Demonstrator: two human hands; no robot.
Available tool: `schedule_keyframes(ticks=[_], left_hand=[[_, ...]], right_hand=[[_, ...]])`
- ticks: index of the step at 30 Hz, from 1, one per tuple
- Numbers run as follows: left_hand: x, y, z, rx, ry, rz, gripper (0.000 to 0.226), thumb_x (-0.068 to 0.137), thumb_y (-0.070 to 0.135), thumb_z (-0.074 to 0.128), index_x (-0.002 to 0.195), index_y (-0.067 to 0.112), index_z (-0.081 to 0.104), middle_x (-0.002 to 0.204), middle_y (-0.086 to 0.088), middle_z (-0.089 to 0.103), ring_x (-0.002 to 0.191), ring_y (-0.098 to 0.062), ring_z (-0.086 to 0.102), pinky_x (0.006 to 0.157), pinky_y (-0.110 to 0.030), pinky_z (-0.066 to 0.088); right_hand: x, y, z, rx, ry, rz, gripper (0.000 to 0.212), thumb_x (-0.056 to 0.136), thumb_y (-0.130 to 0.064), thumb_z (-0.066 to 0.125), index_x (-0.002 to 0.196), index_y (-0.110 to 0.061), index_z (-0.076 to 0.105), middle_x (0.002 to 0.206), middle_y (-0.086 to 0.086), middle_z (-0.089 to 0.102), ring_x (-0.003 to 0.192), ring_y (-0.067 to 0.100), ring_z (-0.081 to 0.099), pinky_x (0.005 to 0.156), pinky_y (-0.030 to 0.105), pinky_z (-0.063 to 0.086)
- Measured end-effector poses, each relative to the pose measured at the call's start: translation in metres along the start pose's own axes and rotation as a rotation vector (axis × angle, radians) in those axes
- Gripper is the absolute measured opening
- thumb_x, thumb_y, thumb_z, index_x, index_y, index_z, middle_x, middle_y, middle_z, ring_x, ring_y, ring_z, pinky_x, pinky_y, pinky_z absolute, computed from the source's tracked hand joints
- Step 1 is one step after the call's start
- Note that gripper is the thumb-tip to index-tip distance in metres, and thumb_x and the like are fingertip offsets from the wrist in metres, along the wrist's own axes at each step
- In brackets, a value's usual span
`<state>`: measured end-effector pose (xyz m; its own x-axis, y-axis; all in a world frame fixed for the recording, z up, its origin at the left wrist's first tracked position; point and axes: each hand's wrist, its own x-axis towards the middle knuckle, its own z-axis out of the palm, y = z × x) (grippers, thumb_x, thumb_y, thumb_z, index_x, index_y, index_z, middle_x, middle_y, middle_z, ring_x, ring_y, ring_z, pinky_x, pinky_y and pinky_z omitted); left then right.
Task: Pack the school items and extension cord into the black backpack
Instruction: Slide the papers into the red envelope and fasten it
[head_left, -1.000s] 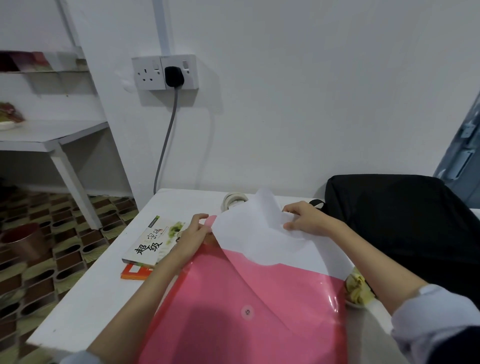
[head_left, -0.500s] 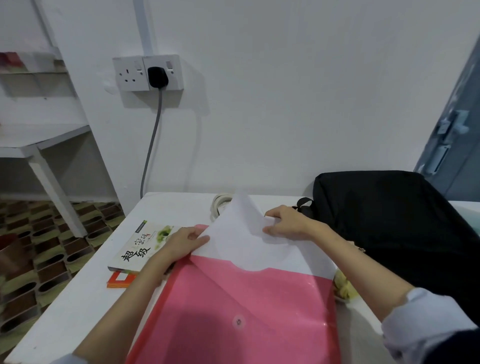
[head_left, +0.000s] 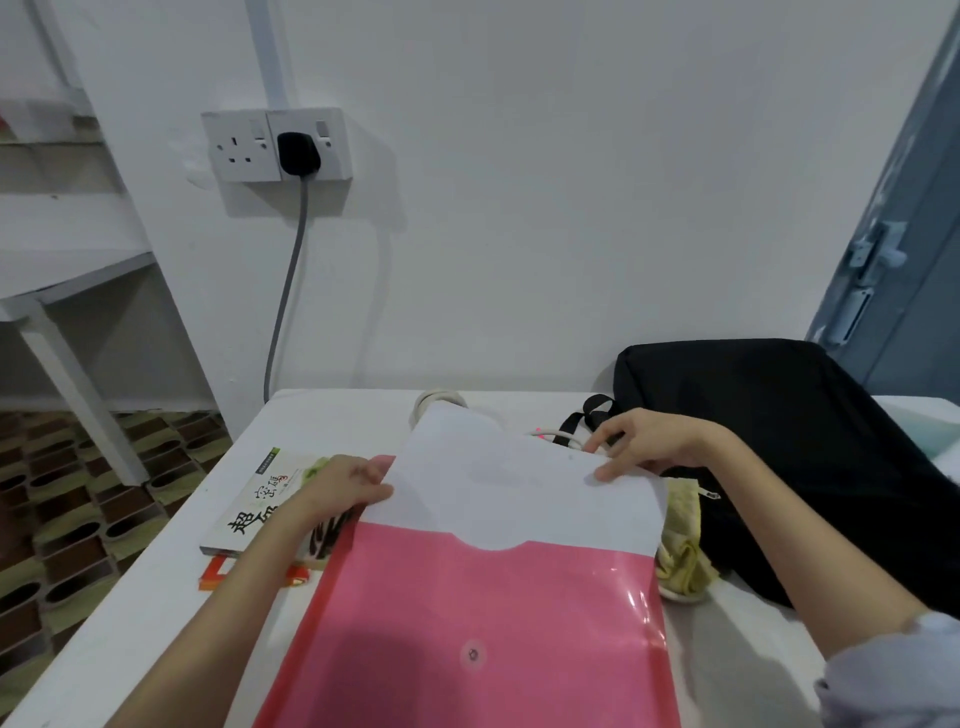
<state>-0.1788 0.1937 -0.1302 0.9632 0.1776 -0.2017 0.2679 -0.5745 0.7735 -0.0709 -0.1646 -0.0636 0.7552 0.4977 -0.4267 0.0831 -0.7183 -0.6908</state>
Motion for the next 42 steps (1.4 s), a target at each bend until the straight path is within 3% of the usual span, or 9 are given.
schedule_keyframes(ticks=[5,7,10,15,20,26,31,37,42], left_hand=[[0.004,-0.002,-0.014,0.244,-0.107,-0.104,0.025,0.076,0.011,0.072,0.056,0.014,0.059,0.085,-0.001,0.059,0.086,-0.012,0.06,0.061,-0.016,0.037],[0.005,-0.001,-0.012,0.152,-0.079,-0.051,0.017,0.081,0.014,0.069,0.071,0.009,0.058,0.084,0.015,0.041,0.11,-0.005,0.049,0.072,-0.017,0.043],[0.006,0.003,-0.005,-0.022,0.008,-0.033,0.015,0.085,0.016,0.066,0.074,0.01,0.058,0.106,0.012,0.055,0.093,-0.008,0.051,0.085,-0.023,0.038],[0.003,0.011,-0.015,0.308,-0.189,-0.196,0.027,0.074,0.023,0.077,0.058,0.015,0.057,0.051,0.001,0.045,0.047,-0.011,0.039,0.046,-0.02,0.029],[0.008,0.018,0.0,-0.029,0.068,-0.012,0.029,0.085,0.021,0.067,0.064,0.011,0.051,0.055,0.0,0.045,0.044,-0.009,0.038,0.044,-0.019,0.028],[0.002,0.019,-0.017,0.528,-0.221,-0.215,0.029,0.081,0.023,0.069,0.061,0.015,0.05,0.057,0.002,0.05,0.048,-0.01,0.042,0.047,-0.019,0.032],[0.007,0.01,-0.009,0.161,-0.013,0.07,0.008,0.08,0.018,0.071,0.083,0.019,0.064,0.091,-0.001,0.064,0.091,-0.021,0.059,0.078,-0.029,0.044],[0.009,0.007,-0.011,0.55,-0.232,-0.04,0.022,0.073,0.01,0.071,0.064,0.029,0.068,0.085,0.007,0.071,0.087,-0.009,0.062,0.081,-0.02,0.047],[0.006,0.037,0.013,0.498,0.122,0.227,0.023,0.069,0.046,0.071,0.083,0.03,0.062,0.089,0.009,0.059,0.094,-0.017,0.055,0.084,-0.032,0.044]], right_hand=[[-0.007,0.019,0.006,0.01,0.084,0.019,0.019,0.079,-0.004,0.072,0.095,-0.012,0.066,0.085,0.011,0.064,0.065,0.014,0.062,0.057,0.022,0.054],[-0.005,0.023,0.013,0.049,0.156,-0.026,0.018,0.08,-0.003,0.07,0.096,-0.009,0.065,0.078,0.009,0.065,0.059,0.009,0.062,0.054,0.02,0.051],[-0.002,0.028,0.019,0.04,0.204,-0.067,0.015,0.081,-0.007,0.07,0.093,-0.014,0.066,0.073,0.004,0.062,0.062,0.011,0.059,0.058,0.023,0.05],[-0.005,0.03,0.019,0.017,0.126,-0.076,0.013,0.082,-0.008,0.069,0.092,-0.017,0.068,0.072,0.0,0.06,0.064,0.01,0.053,0.059,0.023,0.044],[0.002,0.024,0.022,0.019,0.185,-0.075,0.017,0.084,-0.004,0.062,0.095,-0.016,0.065,0.078,-0.001,0.064,0.07,0.01,0.056,0.059,0.021,0.045],[0.001,0.023,0.028,-0.106,0.025,0.019,0.02,0.076,-0.008,0.073,0.095,-0.015,0.07,0.077,-0.007,0.067,0.071,0.012,0.059,0.064,0.024,0.047],[0.007,0.023,0.035,-0.127,0.096,-0.011,0.019,0.074,-0.005,0.073,0.08,-0.022,0.07,0.08,0.001,0.069,0.079,0.018,0.061,0.08,0.039,0.051],[0.003,0.02,0.051,-0.367,-0.033,0.017,0.016,0.073,-0.011,0.076,0.088,-0.017,0.076,0.063,-0.018,0.065,0.067,-0.003,0.057,0.079,0.024,0.048],[0.001,0.02,0.06,-0.413,0.312,0.0,0.031,0.07,-0.027,0.078,0.098,-0.026,0.066,0.084,-0.01,0.056,0.08,0.009,0.054,0.074,0.023,0.046]])
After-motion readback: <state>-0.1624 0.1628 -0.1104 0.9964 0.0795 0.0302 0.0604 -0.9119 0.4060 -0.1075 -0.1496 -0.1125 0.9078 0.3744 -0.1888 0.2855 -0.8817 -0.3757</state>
